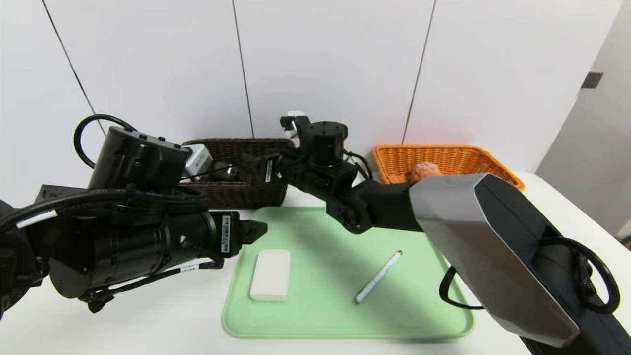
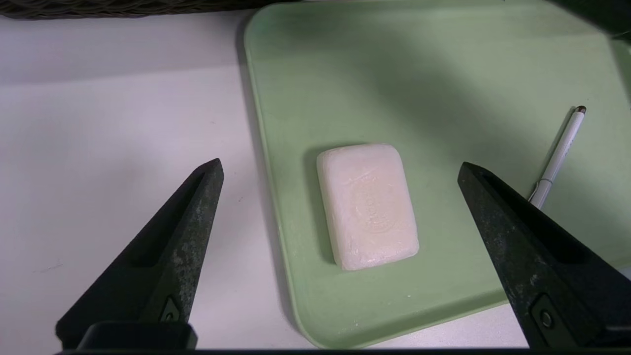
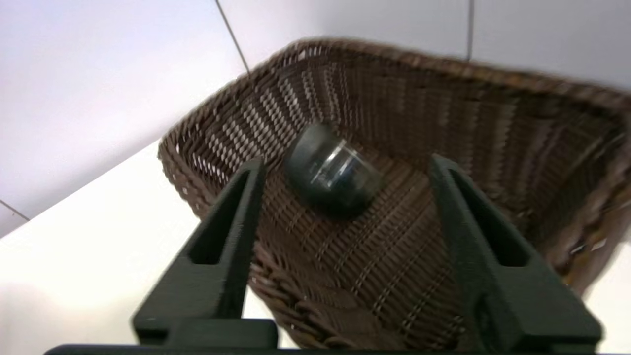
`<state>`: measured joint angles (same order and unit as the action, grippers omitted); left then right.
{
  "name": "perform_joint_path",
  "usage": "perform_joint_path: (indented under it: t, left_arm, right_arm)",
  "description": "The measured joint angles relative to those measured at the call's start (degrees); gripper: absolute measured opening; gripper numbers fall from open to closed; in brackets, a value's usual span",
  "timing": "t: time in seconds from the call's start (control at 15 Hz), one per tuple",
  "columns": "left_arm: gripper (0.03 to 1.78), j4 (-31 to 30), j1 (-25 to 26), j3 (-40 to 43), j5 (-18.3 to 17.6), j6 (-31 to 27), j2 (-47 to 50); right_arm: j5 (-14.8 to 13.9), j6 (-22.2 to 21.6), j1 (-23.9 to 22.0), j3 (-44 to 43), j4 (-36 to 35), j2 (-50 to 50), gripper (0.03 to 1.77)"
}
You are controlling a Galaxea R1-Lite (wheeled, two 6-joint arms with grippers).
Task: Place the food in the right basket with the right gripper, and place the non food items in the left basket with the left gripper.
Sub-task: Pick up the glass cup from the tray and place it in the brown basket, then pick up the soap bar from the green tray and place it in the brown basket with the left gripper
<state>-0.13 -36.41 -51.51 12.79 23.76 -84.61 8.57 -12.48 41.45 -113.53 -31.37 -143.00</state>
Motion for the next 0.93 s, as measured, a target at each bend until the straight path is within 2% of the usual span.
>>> perform_joint_path:
  t: [0.2, 0.33, 0.6, 0.93]
  left_arm:
    - [1.69, 0.1, 0.0, 0.2, 0.1, -0.1, 0.3]
    - [1.69, 0.1, 0.0, 0.2, 0.2, -0.5, 0.5]
    - [1.69, 0.0, 0.0, -0.1, 1.6, -2.3, 1.4]
    - [1.69, 0.7, -0.4, -0.3, 0.9, -4.6, 4.8]
  right_arm:
    - [0.0, 0.3, 0.2, 0.0, 1.7, 4.9, 1.36]
    - [-0.3, 0.4, 0.1, 0.1, 7.0, 9.9, 1.44]
    - [-2.2, 2.5, -0.2, 0.6, 27.3, 21.1, 1.55]
    - [-8.4, 6.7, -1.1, 2.5, 49.6, 32.4, 1.62]
